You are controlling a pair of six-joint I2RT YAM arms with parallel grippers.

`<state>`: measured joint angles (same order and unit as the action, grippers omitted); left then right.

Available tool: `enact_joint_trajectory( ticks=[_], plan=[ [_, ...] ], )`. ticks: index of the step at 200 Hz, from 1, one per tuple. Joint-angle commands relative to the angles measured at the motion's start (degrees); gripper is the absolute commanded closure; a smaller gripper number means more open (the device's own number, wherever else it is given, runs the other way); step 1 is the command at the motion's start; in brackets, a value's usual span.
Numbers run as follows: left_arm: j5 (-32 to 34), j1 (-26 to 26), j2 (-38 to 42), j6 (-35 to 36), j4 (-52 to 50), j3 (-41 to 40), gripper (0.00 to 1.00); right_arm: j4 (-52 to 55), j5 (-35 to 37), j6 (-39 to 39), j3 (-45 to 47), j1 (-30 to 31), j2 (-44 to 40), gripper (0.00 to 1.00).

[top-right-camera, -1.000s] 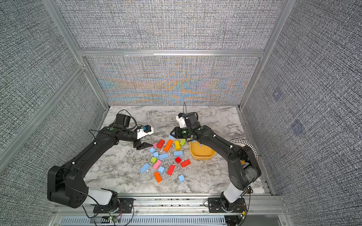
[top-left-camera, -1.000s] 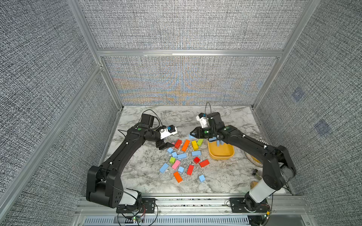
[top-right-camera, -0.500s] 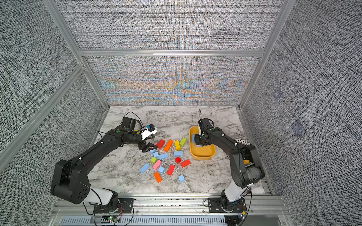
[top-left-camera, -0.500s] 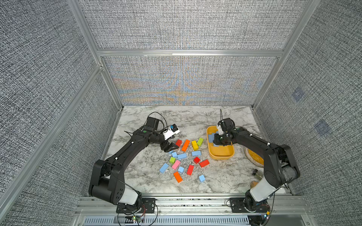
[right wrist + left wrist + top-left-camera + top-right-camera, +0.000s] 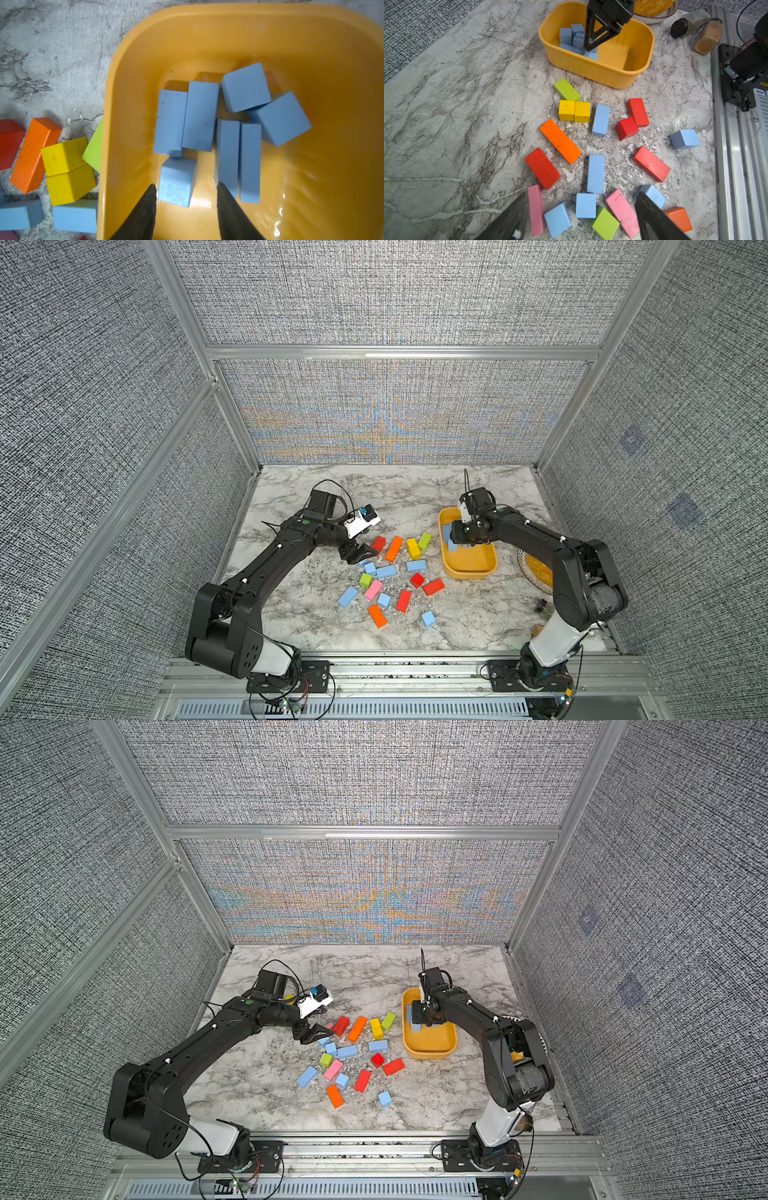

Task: Pick out the blue building blocks
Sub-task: Place the building block in the storage box, then pick up the building block from the center of the board.

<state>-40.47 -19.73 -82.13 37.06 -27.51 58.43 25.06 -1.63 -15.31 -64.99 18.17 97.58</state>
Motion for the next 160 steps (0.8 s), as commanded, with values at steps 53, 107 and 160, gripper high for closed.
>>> enact_joint_trajectory(
  ticks=[53,107,160],
  plan=[
    [4.8,0.2,3.3,-0.7,3.0,-3.0,0.16,-0.4,2.4,0.3,-3.3,6.8,-4.9,0.49],
    [8.5,2.9,6.2,-7.7,9.8,-8.3,0.11,-3.6,3.0,3.5,-10.5,19.6,-0.9,0.49],
    [7.3,9.2,9.8,-13.7,15.5,-12.0,0.08,-3.7,1.5,4.1,-18.8,25.5,7.4,0.49]
  ],
)
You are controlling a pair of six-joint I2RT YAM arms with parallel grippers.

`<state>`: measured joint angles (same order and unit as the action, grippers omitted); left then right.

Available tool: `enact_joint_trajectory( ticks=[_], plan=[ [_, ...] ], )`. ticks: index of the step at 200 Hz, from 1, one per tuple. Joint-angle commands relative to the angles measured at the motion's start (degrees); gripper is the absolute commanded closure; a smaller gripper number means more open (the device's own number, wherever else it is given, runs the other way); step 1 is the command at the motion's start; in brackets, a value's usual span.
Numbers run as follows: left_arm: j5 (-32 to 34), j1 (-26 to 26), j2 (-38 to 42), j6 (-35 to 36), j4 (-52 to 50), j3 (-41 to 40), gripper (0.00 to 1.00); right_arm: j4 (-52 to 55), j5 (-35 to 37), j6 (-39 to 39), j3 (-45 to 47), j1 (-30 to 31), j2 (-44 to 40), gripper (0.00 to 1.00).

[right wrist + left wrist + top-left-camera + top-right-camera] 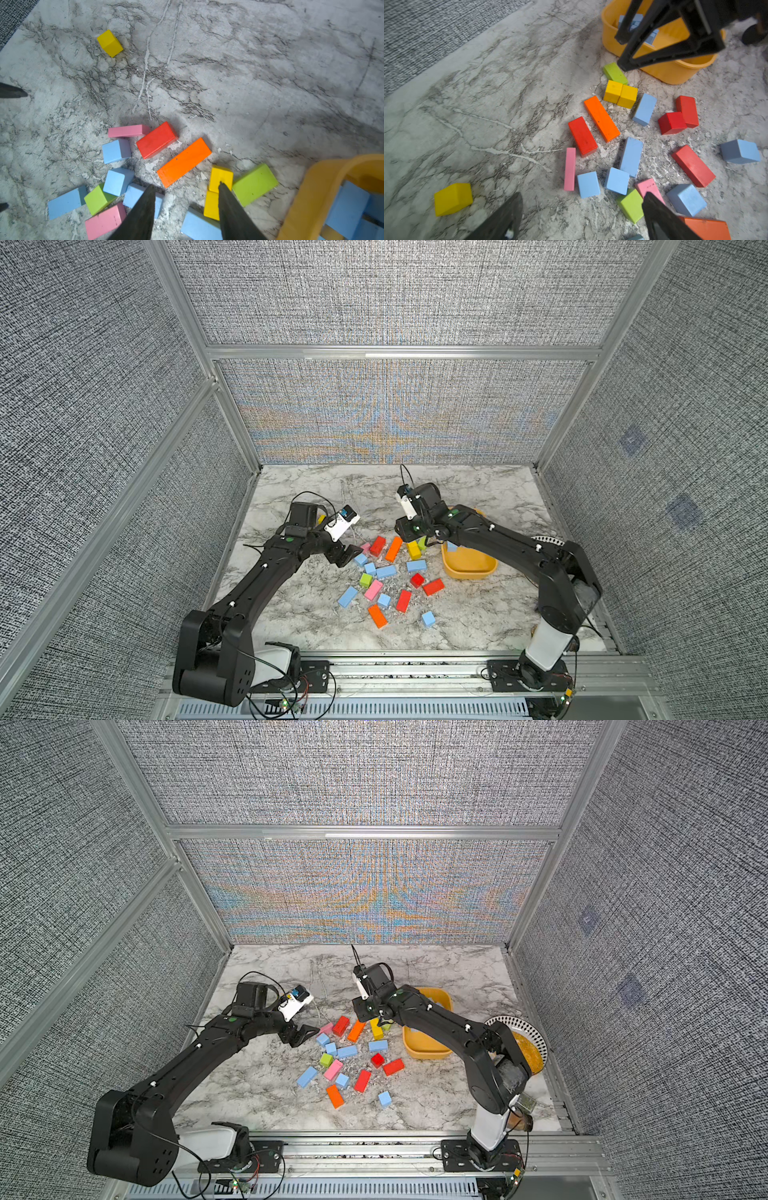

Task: Pick out the blue building blocks
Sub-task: Pick up the building block from the center of the board.

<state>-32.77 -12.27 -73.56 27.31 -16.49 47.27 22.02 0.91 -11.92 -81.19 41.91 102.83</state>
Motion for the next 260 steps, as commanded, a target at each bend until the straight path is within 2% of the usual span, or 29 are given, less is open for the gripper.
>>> enact_joint_trajectory(
  ticks=[1,48,93,138,191,260],
  plan=[
    [-0.4,1.8,1.2,-4.0,4.7,-0.9,0.08,-0.7,-1.1,0.7,-2.8,1.9,2.3,0.49],
    [3.2,6.2,2.8,-10.2,9.8,-3.7,0.04,-3.5,-3.9,1.0,-6.5,5.9,7.0,0.49],
    [2.7,9.8,4.4,-13.4,13.3,-6.4,0.00,-7.2,-6.0,2.1,-8.4,9.0,11.0,0.49],
    [1.8,10.3,3.4,-14.6,16.1,-8.5,0.00,-9.3,-6.1,4.1,-7.7,11.2,12.4,0.49],
    [4.0,10.4,1.4,-16.2,18.3,-10.1,0.00,-14.9,-5.7,5.2,-3.7,11.9,12.4,0.48],
    [4.0,10.4,0.6,-17.1,18.6,-9.8,0.00,-15.9,-6.0,7.5,-2.3,12.9,13.1,0.48]
  ],
)
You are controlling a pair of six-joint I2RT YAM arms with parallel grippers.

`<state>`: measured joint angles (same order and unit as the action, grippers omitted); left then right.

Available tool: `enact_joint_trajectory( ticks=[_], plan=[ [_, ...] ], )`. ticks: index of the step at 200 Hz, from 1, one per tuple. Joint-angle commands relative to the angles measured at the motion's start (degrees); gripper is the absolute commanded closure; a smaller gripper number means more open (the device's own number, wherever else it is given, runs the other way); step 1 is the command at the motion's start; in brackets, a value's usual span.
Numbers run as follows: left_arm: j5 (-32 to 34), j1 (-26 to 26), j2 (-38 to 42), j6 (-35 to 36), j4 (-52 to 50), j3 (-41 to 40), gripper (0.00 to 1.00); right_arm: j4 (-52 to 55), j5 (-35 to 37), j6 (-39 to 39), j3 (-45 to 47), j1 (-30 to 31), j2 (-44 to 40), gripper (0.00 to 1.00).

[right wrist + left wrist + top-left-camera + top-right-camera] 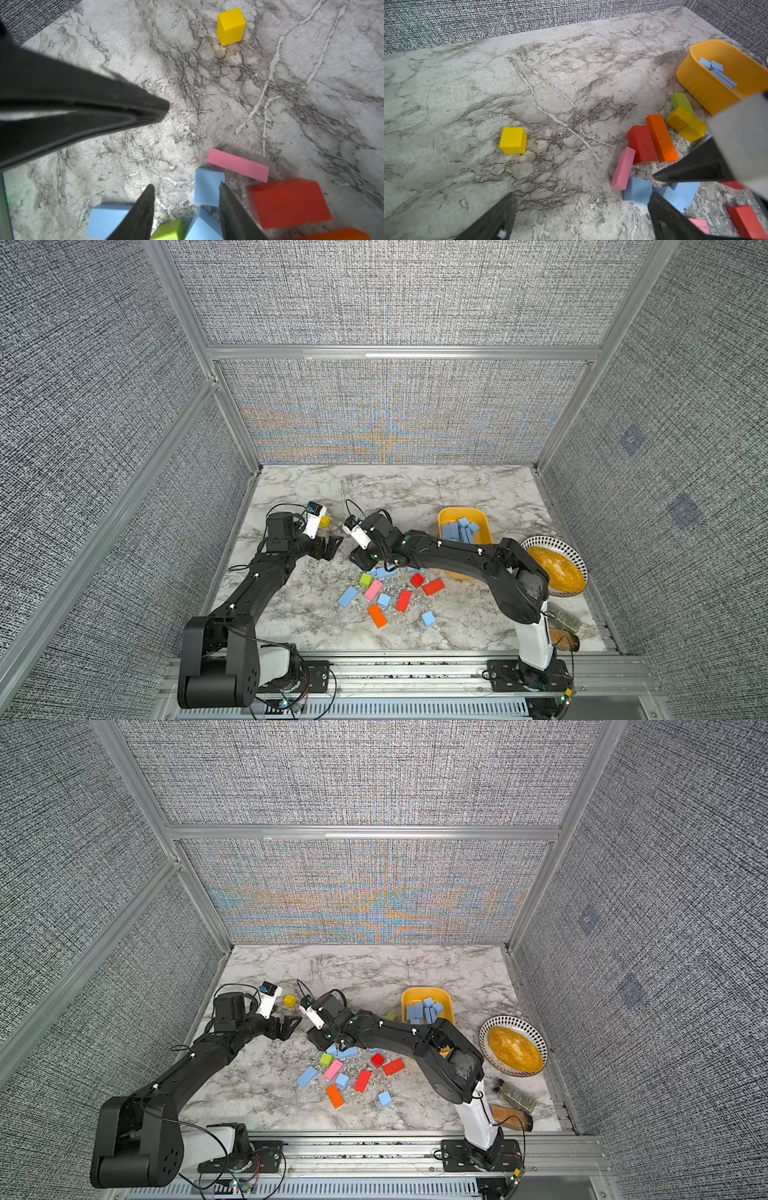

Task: Pick out the blue building blocks
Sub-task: Pick up the building block from the center of the board.

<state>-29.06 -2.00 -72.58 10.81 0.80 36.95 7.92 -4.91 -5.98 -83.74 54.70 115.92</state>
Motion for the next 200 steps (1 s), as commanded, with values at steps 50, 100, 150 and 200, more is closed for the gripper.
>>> enact_joint_trajectory(
  ticks=[50,100,150,200],
  plan=[
    [4.4,0.1,-2.6,-1.9,0.6,2.3,0.00,-2.7,0.0,3.2,-0.9,0.4,2.0,0.45],
    [5.0,0.1,-2.0,-1.8,0.3,2.5,0.00,0.3,2.8,2.5,-0.7,0.4,3.9,0.44],
    [6.7,0.3,-1.6,-1.1,-0.2,2.8,0.00,-0.2,7.1,-2.8,2.8,0.4,3.9,0.45],
    [6.3,0.7,-1.6,-1.1,-0.1,2.5,0.00,-1.7,6.7,-3.1,1.0,0.0,6.5,0.44]
  ],
)
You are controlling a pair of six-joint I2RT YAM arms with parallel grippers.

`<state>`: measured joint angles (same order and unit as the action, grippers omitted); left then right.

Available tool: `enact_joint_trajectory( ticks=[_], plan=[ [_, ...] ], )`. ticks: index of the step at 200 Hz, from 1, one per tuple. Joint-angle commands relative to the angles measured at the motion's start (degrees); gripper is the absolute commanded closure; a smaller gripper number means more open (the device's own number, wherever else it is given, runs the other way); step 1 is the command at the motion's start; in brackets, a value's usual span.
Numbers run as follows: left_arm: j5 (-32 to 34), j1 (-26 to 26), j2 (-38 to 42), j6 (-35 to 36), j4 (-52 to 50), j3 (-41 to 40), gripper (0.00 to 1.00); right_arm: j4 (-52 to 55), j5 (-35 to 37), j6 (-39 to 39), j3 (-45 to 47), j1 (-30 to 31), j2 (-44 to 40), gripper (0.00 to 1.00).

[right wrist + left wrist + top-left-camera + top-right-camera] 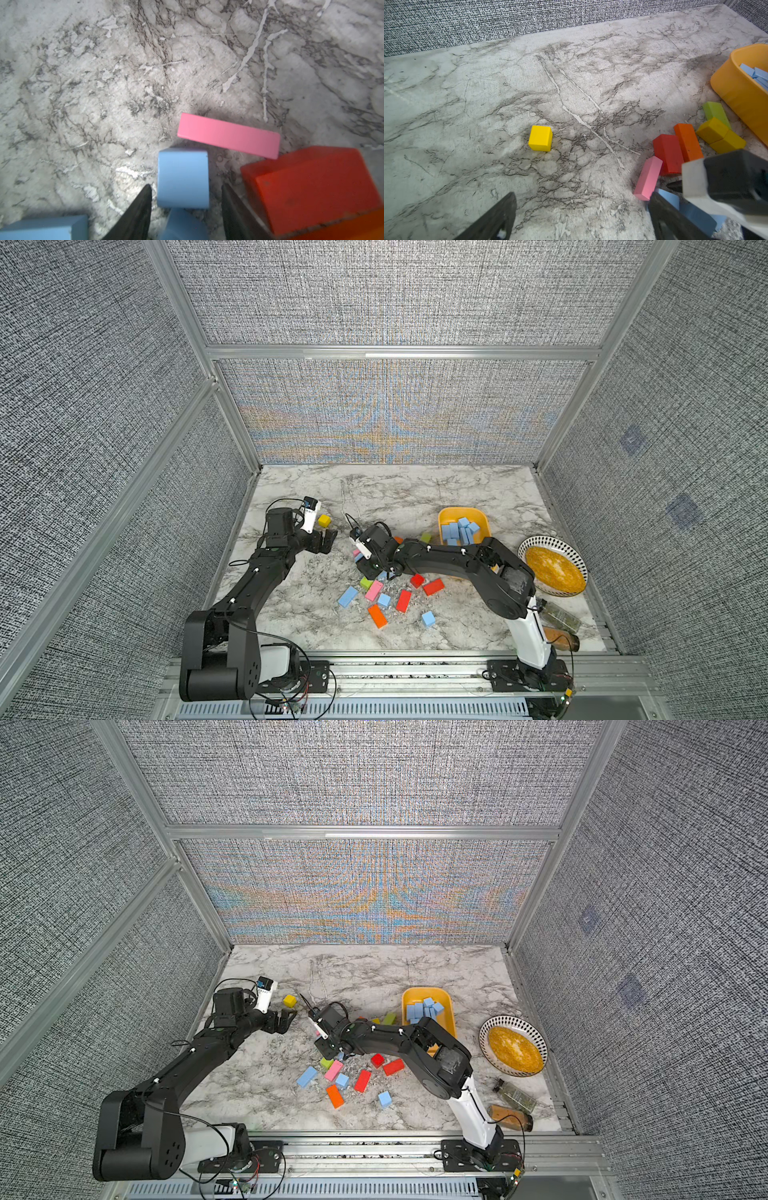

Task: Pick out the blue building blocks
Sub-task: Pick up the building block from the center of the board.

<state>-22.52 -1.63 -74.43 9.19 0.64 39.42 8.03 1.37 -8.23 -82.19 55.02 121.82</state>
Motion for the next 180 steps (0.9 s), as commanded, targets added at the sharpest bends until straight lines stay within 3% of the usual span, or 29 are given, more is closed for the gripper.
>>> enact_joint_trajectory(
  ticks=[1,55,114,180],
  plan=[
    [-0.2,0.3,0.2,0.6,0.1,0.1,0.00,-1.9,0.4,-0.9,-0.6,-0.3,0.6,0.44],
    [-0.9,1.1,0.6,0.4,-0.1,-0.1,0.00,-5.3,-1.9,-2.5,0.3,-1.6,0.6,0.48],
    [-5.1,1.3,0.7,2.1,-0.1,-0.6,0.00,-6.4,-3.8,-2.2,-0.1,-2.0,-0.1,0.75],
    [-12.8,1.1,-1.0,0.9,1.9,-1.1,0.00,-8.4,-3.1,-2.8,0.6,-2.7,-6.4,0.78]
  ],
)
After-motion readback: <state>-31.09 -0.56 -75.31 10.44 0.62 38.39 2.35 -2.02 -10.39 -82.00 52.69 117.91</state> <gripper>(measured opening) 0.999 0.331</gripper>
